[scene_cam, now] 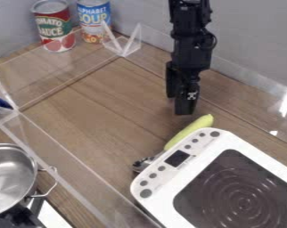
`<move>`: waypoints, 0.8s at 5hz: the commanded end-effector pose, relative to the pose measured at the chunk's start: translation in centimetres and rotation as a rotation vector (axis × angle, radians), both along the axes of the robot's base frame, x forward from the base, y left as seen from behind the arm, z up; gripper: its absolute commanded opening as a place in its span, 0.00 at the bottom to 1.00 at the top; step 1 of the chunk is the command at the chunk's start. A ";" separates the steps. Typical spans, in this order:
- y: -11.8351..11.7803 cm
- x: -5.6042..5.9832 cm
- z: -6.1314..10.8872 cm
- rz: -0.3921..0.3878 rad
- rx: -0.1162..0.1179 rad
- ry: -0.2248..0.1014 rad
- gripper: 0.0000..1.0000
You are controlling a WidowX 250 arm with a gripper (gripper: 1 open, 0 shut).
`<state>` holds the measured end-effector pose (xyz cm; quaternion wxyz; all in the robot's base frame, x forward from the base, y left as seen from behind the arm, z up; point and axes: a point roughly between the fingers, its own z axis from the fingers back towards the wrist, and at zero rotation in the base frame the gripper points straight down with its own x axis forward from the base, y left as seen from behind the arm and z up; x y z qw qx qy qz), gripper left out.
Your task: Put green spoon on the white and black stove top
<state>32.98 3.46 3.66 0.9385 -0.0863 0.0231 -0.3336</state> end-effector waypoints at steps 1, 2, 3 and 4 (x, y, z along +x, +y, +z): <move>-0.9 0.6 1.7 -0.014 0.008 -0.046 1.00; -1.5 0.6 1.7 -0.021 0.009 -0.042 1.00; -2.2 0.7 1.8 -0.092 0.009 -0.040 1.00; -2.8 0.7 1.8 -0.161 0.008 -0.037 1.00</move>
